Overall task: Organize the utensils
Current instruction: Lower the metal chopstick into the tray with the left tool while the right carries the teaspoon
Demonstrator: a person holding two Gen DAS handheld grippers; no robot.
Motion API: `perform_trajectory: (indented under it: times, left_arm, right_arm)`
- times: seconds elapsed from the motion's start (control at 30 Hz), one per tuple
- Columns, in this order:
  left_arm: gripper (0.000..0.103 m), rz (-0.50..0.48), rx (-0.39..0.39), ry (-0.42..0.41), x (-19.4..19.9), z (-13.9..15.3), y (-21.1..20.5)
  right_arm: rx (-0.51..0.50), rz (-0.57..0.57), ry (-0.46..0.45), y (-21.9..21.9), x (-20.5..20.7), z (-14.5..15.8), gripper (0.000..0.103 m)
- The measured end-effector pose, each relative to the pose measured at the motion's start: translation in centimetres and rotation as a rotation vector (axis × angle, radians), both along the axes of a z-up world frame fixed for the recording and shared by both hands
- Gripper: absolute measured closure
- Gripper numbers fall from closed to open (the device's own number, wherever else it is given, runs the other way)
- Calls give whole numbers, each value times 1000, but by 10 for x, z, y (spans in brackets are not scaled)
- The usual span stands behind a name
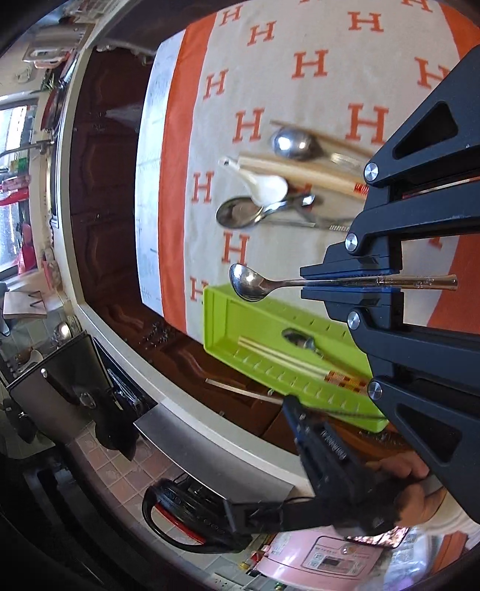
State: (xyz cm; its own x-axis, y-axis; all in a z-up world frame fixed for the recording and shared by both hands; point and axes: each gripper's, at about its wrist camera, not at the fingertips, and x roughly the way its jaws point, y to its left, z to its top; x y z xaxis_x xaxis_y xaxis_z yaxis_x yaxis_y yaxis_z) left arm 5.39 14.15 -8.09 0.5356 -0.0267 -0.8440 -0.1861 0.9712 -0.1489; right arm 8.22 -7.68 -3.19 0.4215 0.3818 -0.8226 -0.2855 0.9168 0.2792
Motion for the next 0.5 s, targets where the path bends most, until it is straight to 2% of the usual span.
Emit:
perform_trajectory:
  times: [0.1,0.17,0.23,0.43,0.5]
  left_arm:
    - [95,-13,-5,13,4,-5,3]
    - [79,-13,0,8,2,-3,4]
    - [71,-8,10,-10,-2,3,6]
    - [59,47,34,-46,-17,20,21]
    - [59,64,38,-50,-21,22,26]
  right_arm:
    - [15,-5,35,23,16,-4,100]
    - [17,-9,55,37,26,-10,100]
    - [19,-14,72,50,35,-16,100]
    - [20,-19,121,81,54,-37,100]
    - [20,-18,141,87,57,-44,100]
